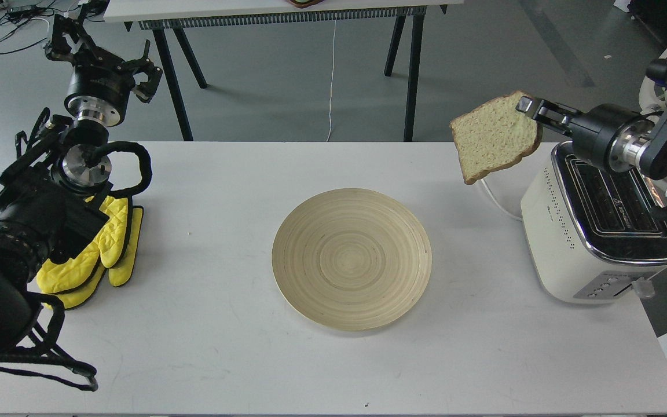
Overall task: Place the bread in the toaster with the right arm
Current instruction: 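Lift the bread slice and carry it above the toaster slot, then lower the bread slice into the toaster slot with the right gripper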
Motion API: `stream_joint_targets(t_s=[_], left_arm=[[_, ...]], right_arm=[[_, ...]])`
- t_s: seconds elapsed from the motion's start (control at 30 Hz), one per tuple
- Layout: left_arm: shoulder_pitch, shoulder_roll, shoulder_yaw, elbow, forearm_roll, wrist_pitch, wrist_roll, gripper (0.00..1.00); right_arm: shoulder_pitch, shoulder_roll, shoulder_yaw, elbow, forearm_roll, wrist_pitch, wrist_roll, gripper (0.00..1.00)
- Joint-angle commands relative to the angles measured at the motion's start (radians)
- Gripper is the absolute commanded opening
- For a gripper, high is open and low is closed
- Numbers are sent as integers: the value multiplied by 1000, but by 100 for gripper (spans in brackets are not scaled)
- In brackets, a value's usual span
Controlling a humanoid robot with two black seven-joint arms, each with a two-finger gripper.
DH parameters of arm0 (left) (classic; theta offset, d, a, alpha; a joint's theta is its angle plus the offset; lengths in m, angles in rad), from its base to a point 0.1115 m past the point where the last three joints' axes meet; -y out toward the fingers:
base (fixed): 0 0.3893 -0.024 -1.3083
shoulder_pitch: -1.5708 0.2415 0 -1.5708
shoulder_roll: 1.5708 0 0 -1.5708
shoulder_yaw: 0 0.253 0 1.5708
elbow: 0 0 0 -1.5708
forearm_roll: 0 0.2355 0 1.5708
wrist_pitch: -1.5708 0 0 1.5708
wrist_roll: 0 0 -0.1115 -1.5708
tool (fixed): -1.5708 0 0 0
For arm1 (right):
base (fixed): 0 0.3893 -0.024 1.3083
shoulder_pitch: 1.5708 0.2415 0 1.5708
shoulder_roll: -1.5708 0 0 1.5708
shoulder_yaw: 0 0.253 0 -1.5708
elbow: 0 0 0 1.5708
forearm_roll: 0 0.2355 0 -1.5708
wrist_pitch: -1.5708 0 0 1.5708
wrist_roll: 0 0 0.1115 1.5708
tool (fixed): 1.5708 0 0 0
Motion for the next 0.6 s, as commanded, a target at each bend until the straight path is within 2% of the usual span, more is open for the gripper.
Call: stream_joint_targets(t_s=[0.0,0.2,0.33,0.57], left_arm=[[0,-1,2,-1,0,0,0,100],[0,-4,2,-1,0,0,0,100],[0,-6,2,2,0,0,0,100],[0,-6,2,-1,0,0,0,100]], right_arm=[[44,-98,2,10,-120,67,-41,2],[73,-213,4,36,-152,197,-129,2],[71,-256,4,47,-151,237,-144,1],[59,-276,4,59,-148,242,-168,1]])
